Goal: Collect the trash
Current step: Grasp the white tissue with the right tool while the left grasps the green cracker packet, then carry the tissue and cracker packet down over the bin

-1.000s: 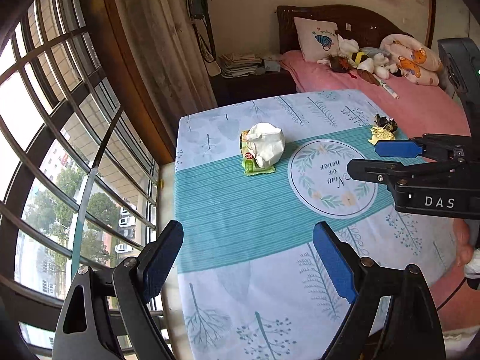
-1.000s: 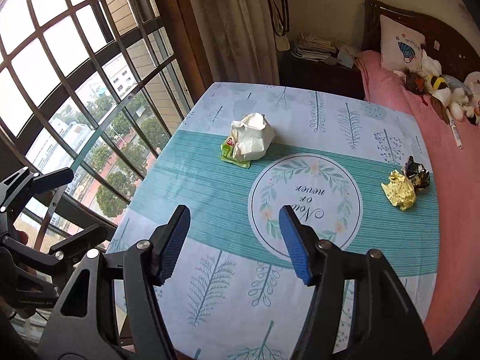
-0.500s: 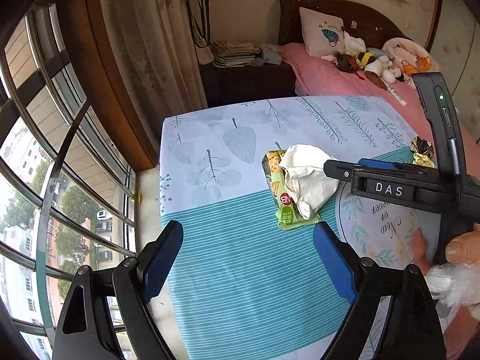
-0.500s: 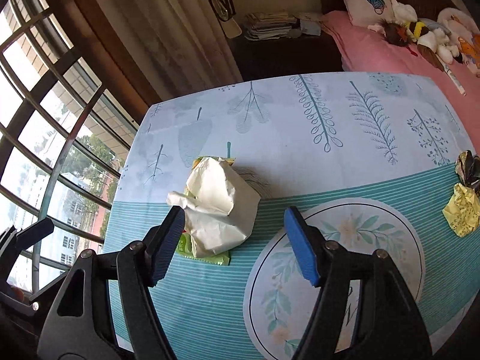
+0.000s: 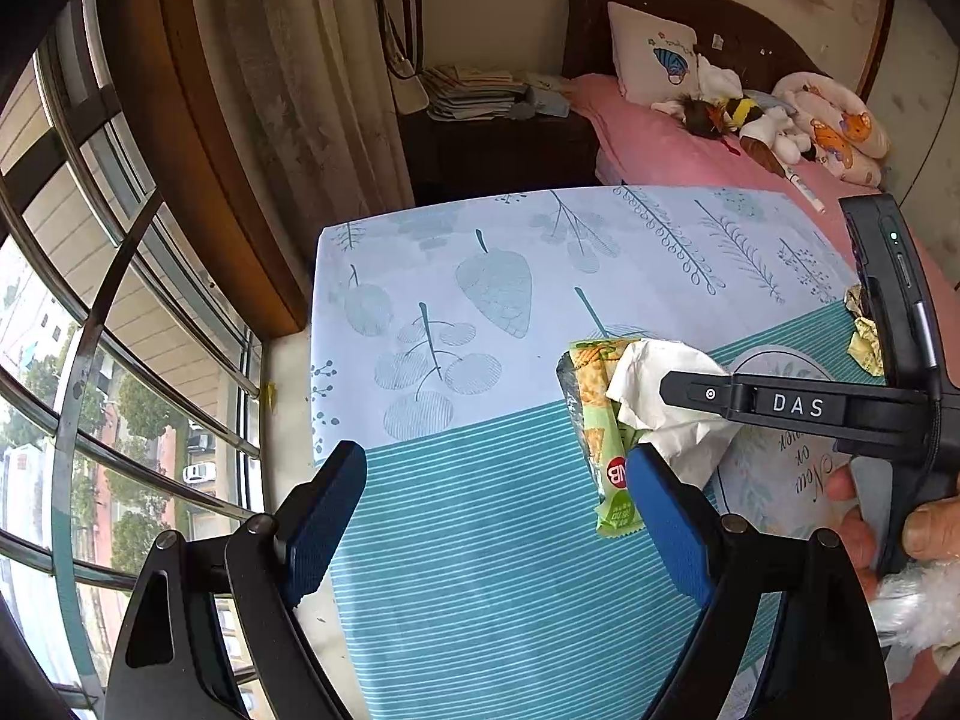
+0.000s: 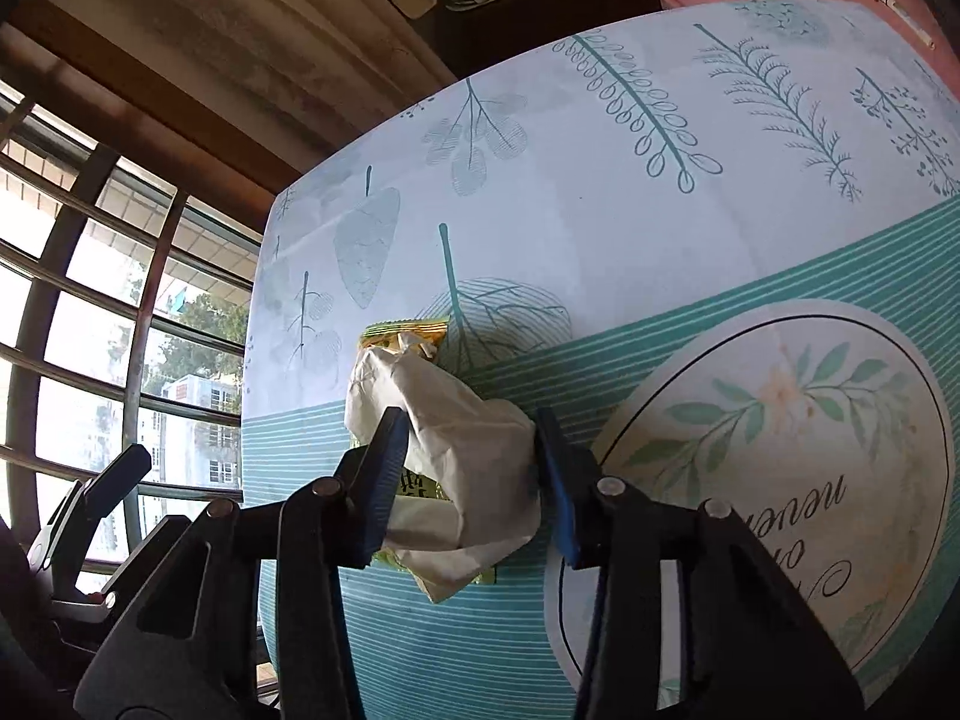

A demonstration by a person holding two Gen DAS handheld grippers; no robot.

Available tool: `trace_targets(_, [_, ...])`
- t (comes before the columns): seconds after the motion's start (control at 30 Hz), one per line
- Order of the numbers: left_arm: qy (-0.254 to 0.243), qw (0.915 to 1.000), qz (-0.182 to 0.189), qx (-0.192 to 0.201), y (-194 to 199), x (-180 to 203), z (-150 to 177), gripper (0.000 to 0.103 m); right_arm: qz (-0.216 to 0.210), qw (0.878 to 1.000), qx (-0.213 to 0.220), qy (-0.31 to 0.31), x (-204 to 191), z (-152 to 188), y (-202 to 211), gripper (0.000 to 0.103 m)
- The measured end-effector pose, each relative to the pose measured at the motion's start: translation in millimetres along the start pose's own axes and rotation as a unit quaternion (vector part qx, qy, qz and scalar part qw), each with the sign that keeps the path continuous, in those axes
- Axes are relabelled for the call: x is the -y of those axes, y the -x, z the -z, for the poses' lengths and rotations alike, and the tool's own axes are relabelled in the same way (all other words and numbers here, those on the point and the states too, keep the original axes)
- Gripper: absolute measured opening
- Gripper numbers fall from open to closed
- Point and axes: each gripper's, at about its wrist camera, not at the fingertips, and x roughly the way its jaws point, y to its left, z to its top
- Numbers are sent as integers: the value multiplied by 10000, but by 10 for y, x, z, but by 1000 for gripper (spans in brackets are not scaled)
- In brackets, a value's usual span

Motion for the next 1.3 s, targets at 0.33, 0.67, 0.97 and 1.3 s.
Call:
trace_targets(0.33, [-90, 9987, 398, -299, -266, 282, -59, 89, 173, 9987, 465, -107, 264, 212, 584, 30])
trace_targets(0.67, [-80, 9923, 531, -1117, -1009, 576, -198, 89, 494, 9953, 733, -400, 626, 447, 849, 30])
trace_targets(0.97, [-361, 9926, 181, -1141, -1266, 872, -275, 45, 489, 9953, 736, -395, 686, 672, 987, 30])
trace_targets(1.3, [-247, 9937, 396, -1019, -777, 981, -20, 16, 342, 9966, 652, -375, 724, 1033, 1204, 30])
